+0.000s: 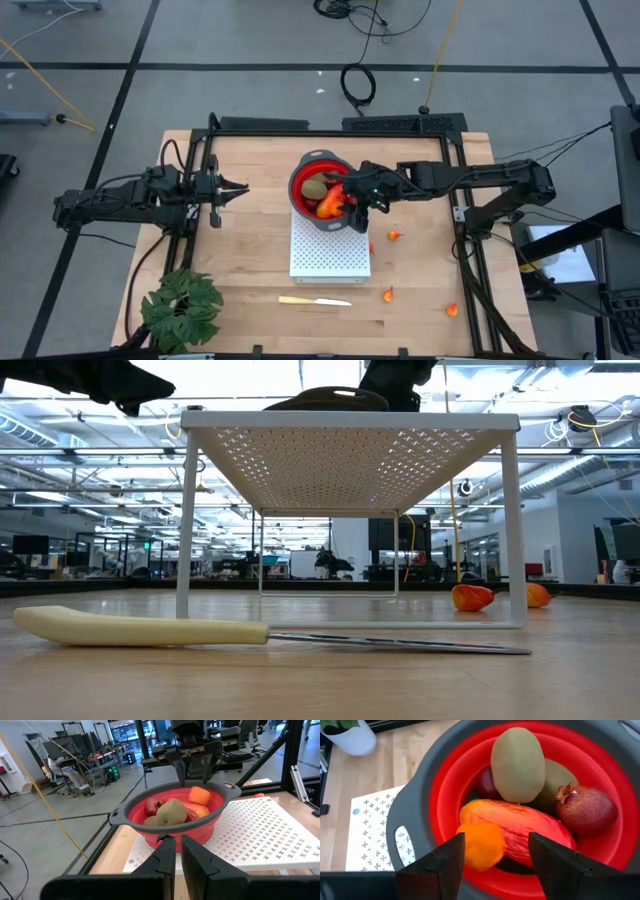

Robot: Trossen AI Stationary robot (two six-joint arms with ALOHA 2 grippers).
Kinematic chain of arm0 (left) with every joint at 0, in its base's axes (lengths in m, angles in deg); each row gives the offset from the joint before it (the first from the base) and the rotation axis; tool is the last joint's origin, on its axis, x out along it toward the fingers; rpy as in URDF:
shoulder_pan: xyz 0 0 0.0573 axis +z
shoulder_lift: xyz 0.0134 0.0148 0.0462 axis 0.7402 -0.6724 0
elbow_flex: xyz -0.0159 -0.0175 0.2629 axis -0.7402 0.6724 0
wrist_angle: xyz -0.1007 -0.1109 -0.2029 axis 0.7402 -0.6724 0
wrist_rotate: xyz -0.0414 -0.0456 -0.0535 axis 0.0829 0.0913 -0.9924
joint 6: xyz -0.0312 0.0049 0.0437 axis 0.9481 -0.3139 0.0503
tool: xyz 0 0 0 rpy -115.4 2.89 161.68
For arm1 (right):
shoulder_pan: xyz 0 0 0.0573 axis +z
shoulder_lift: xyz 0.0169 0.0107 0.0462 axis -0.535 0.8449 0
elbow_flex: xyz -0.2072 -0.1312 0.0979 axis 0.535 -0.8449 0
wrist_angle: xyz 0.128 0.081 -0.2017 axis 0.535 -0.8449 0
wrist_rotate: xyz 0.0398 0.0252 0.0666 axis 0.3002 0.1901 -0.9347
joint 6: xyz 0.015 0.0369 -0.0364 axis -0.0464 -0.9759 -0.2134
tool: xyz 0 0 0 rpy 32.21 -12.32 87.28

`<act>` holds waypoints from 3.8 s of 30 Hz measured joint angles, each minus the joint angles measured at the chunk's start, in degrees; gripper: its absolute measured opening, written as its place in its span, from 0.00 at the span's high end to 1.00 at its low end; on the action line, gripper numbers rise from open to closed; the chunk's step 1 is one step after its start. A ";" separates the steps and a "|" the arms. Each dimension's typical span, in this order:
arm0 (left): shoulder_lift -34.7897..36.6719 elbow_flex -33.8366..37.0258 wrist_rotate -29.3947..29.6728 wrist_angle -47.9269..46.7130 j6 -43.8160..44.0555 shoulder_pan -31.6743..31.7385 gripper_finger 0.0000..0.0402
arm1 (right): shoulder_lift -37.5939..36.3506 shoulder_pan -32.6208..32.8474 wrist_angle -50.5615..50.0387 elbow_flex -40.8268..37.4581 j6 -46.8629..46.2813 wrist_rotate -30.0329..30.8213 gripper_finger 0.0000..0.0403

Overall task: Pick & Place Fruit
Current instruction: Put the peach into the red strainer bowl on the shelf

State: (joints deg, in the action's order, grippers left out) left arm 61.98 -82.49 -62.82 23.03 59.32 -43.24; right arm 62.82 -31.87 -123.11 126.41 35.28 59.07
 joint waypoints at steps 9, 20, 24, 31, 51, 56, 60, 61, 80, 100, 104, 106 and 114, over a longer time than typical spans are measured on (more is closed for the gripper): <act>0.00 0.00 -0.06 0.01 0.22 0.00 0.92 | -3.95 5.76 -0.83 -0.07 -0.02 9.37 0.61; 0.02 0.00 -0.04 0.07 0.00 0.00 0.92 | -6.45 15.21 -11.47 -0.07 -5.38 18.38 0.86; 0.02 0.00 -0.04 0.21 0.01 0.00 0.92 | -6.39 17.71 -17.60 -0.07 -8.96 20.15 0.91; 0.01 0.00 -0.05 0.61 0.17 0.00 0.92 | -6.96 20.72 -25.79 -0.24 -14.72 20.98 0.96; 0.02 0.00 -0.10 9.32 8.54 0.00 0.92 | -7.45 21.77 -25.79 -17.79 -14.02 8.87 0.99; 0.02 0.00 -0.14 9.85 10.80 0.00 0.92 | -7.46 21.77 -24.06 -21.59 -14.18 8.87 1.00; 0.02 0.00 -0.19 9.83 13.26 0.00 0.92 | -8.28 21.77 -22.89 -24.80 -15.60 8.88 0.99; 0.00 0.00 -0.19 9.83 14.01 0.00 0.92 | -8.79 21.77 -22.57 -25.77 -16.61 8.93 0.98; 0.01 0.00 -0.14 9.74 15.06 0.00 0.92 | -18.51 21.73 -17.01 -34.58 -19.37 11.95 0.60; 0.02 0.00 -0.05 9.39 14.95 0.00 0.92 | -18.32 14.76 -4.46 -42.82 -14.82 5.67 0.40; 0.01 0.00 -0.05 9.39 14.99 0.00 0.92 | -17.33 13.36 -4.01 -43.19 -13.38 5.41 0.40; 0.00 0.00 -0.04 9.39 14.99 0.00 0.92 | -16.37 12.72 -3.92 -43.19 -12.35 3.97 0.40; 0.00 0.00 -0.01 9.39 15.02 0.00 0.92 | -11.14 12.24 -2.19 -43.21 -8.88 2.96 0.40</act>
State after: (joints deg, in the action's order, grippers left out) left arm 61.98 -82.49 -62.83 32.42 74.34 -43.24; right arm 51.68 -19.63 -125.30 83.20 26.41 62.03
